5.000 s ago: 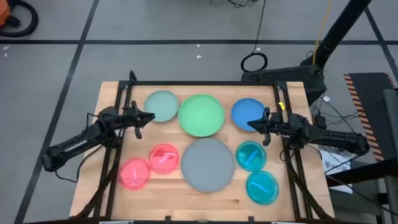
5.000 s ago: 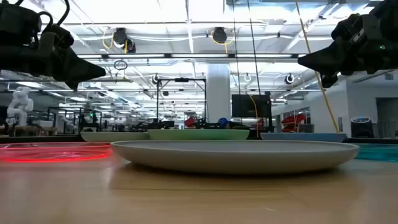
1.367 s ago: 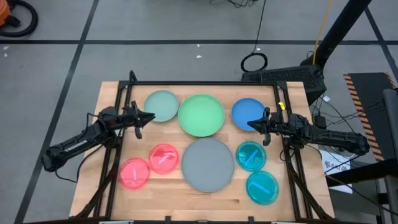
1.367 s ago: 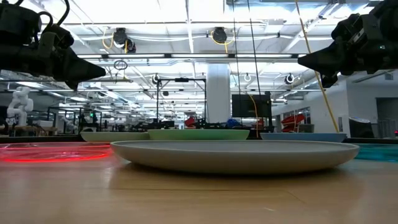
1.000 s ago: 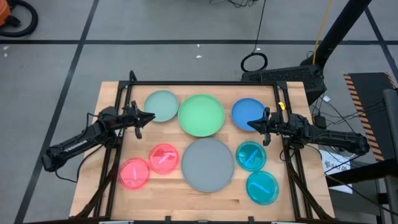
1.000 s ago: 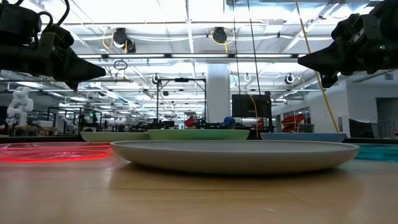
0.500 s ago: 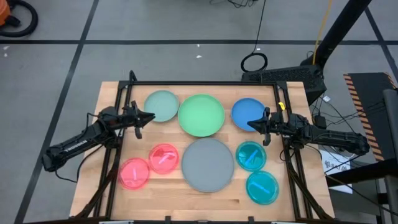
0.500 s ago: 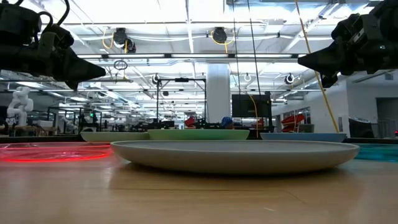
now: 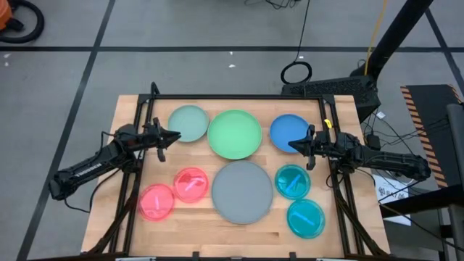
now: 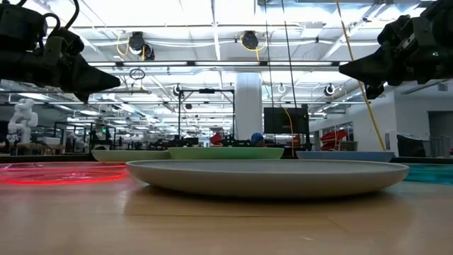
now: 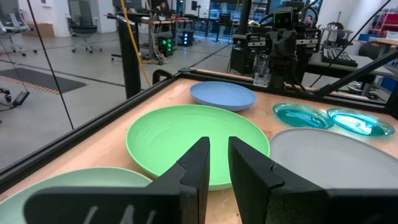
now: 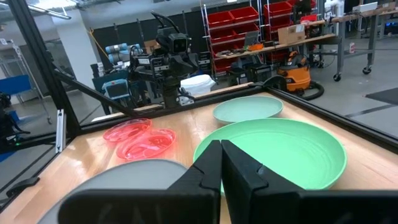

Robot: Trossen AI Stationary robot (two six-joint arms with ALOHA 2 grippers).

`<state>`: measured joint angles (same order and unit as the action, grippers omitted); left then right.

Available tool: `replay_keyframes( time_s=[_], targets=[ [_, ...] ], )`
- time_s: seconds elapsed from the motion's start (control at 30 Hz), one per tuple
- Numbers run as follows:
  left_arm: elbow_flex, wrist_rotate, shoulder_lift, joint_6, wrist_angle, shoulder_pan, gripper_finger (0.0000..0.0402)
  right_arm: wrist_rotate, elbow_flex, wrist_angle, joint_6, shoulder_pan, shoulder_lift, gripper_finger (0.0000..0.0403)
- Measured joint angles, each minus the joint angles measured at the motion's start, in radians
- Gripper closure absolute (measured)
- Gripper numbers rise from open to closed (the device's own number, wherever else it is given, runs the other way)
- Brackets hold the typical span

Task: Stack plastic plates
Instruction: Stack the green plate on the gray plate

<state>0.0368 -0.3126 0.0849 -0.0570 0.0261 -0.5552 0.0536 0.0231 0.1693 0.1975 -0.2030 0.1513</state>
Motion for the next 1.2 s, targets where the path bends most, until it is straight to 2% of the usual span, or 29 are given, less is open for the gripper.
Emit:
replay_keyframes(
  time_s=[0.13,0.3,0.43,0.53,0.73,0.87,0.97,1.07,1.2],
  targets=[
    [-0.002,0.000,0.000,-0.024,-0.019,0.000,0.0337,-0.003,0.004,0.086,0.042,-0.001,0.000,0.0401],
    [-0.003,0.001,0.000,-0.393,-0.229,0.011,0.0337,-0.001,0.067,0.070,0.052,0.002,0.048,0.0401],
    [-0.003,0.009,0.000,-0.423,-0.421,0.010,0.0337,-0.006,0.156,0.088,0.045,0.002,0.137,0.0401],
    [-0.001,0.019,0.000,-0.432,-0.570,0.013,0.0337,-0.075,0.214,0.074,0.052,0.002,0.215,0.0401],
    [-0.001,-0.015,0.000,-0.360,-0.753,0.059,0.0337,-0.132,0.327,0.023,0.056,0.001,0.321,0.0401],
    [0.002,0.011,0.000,-0.303,-0.806,0.098,0.0337,-0.160,0.375,-0.029,0.055,0.001,0.373,0.0401],
    [0.035,0.053,0.040,-0.242,-0.788,0.117,0.0337,-0.224,0.412,-0.084,0.065,0.000,0.416,0.0401],
    [0.096,0.053,0.134,-0.161,-0.759,0.125,0.0337,-0.301,0.452,-0.126,0.069,-0.003,0.462,0.0401],
    [0.227,0.081,0.271,0.010,-0.576,0.116,0.0337,-0.363,0.496,-0.168,0.075,-0.027,0.517,0.0401]
  ],
)
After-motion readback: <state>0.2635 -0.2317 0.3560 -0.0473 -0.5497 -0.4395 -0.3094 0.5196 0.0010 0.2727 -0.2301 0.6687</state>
